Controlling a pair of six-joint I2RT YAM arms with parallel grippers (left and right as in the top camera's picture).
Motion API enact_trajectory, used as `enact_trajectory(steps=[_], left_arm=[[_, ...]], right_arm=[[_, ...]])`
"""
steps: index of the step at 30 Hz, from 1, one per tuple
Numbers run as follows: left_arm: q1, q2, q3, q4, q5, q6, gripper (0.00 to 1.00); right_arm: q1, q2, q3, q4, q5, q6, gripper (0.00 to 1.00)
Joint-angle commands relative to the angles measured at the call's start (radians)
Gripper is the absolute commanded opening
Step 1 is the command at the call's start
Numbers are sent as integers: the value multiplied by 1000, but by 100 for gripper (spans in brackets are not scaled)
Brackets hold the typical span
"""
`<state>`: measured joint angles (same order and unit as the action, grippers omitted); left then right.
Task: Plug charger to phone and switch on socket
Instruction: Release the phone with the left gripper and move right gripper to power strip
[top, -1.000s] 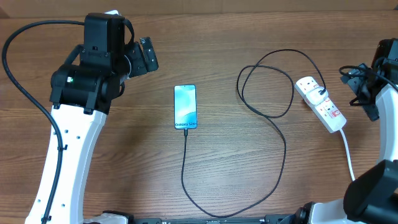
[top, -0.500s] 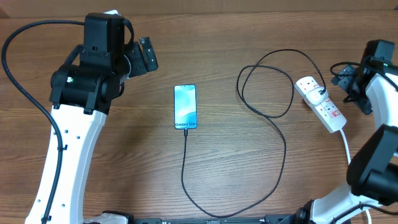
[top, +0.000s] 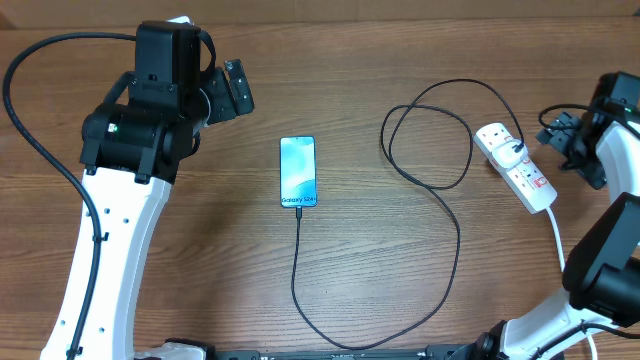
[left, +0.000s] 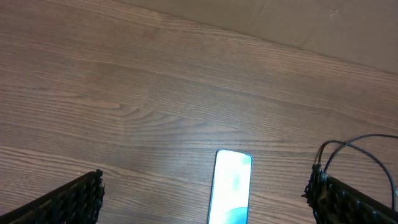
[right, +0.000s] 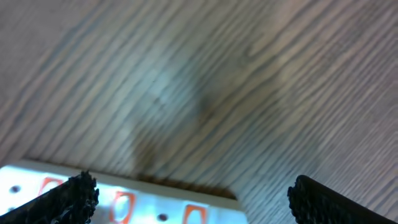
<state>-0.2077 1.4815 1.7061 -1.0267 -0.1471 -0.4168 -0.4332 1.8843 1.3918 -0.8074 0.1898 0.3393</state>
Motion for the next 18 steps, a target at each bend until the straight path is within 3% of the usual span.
enact_trajectory(steps=[1, 5, 18], left_arm=[[-1, 2, -3, -2, -13, -10, 100], [-1, 2, -3, -2, -13, -10, 100], [-1, 2, -3, -2, -13, -10, 100]], right_arm=[[-30, -2, -39, 18, -48, -37, 100], [-33, -1, -47, 29, -114, -99, 100], [-31, 19, -89, 67, -152, -71, 100]])
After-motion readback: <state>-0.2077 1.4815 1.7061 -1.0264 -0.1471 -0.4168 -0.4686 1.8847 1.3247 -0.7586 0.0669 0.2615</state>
